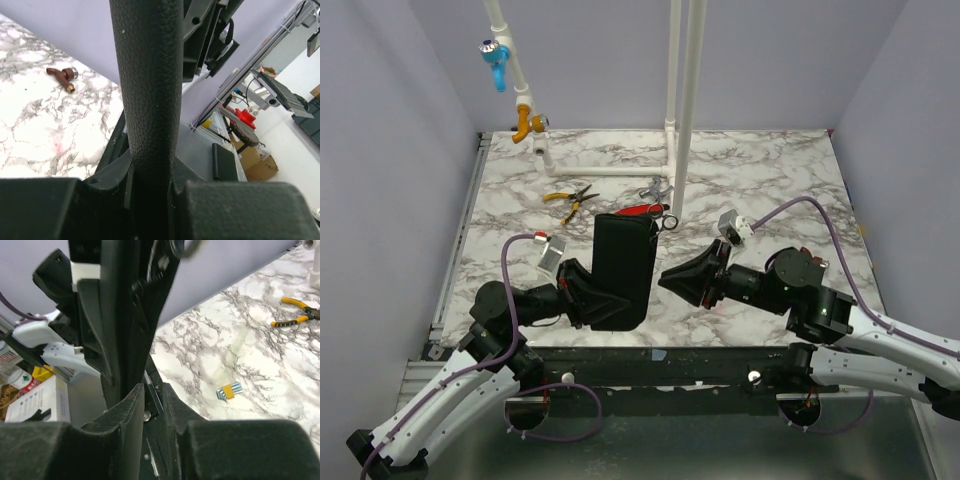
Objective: Sort the hair-cutting tools
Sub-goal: Unzip the hairdressing tool bag.
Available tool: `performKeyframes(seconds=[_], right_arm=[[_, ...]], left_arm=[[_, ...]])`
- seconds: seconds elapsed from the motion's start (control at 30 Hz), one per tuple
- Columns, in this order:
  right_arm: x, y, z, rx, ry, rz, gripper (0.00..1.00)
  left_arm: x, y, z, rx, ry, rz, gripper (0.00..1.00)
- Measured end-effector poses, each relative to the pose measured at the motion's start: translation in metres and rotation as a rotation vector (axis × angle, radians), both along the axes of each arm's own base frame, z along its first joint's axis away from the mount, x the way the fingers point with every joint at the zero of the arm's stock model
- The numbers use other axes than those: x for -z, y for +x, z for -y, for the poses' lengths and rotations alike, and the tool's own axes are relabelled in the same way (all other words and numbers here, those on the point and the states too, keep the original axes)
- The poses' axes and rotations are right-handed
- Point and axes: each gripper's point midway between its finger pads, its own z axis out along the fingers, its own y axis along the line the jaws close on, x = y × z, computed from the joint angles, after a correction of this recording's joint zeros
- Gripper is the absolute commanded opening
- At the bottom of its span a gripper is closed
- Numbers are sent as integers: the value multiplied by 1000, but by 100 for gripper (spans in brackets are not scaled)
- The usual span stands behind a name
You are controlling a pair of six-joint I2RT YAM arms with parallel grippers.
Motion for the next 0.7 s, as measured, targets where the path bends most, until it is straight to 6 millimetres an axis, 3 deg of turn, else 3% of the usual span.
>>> performKeyframes(seconds=[0.27,0.5,0.7], right_arm=[[4,3,4,31,-6,-26,38],[-32,7,20,88,134,20,39],[-52,12,11,88,187,41,36]], left_arm=[[-12,0,-1,-8,-39,34,0],[-14,0,-1,-6,-45,34,0],[-11,2,1,-3,-39,16,0]])
